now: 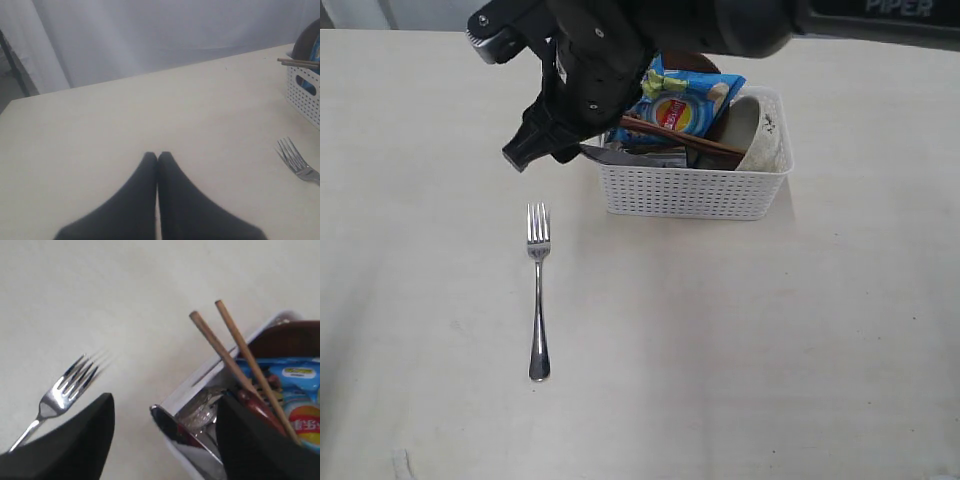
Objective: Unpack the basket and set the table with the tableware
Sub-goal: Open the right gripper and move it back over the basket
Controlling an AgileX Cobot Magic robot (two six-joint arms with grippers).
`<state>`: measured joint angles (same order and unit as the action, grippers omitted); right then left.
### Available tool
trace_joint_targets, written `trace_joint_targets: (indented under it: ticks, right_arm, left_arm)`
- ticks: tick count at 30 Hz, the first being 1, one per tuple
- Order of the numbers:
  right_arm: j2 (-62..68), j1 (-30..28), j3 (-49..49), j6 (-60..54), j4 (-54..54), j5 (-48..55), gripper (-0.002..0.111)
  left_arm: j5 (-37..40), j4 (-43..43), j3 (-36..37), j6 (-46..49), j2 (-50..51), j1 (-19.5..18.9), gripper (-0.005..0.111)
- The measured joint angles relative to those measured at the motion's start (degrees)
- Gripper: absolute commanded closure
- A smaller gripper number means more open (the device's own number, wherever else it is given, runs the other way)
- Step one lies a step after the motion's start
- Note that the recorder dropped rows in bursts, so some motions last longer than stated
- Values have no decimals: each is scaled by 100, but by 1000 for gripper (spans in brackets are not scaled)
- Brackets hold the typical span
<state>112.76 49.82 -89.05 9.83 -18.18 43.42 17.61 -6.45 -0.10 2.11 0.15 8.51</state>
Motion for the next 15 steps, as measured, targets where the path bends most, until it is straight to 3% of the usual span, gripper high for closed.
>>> trace_joint_targets:
  ticks: [5,11,15]
  right_arm:
    - [478,-35,-516,-947,545,831,51]
    - [632,-35,-537,-1058,274,800,75]
    - [632,-35,-537,-1056,185,729,75]
  left_arm:
    - [0,0,0,0,0,0,107]
    - [0,0,0,0,0,0,107]
    - [0,0,0,0,0,0,107]
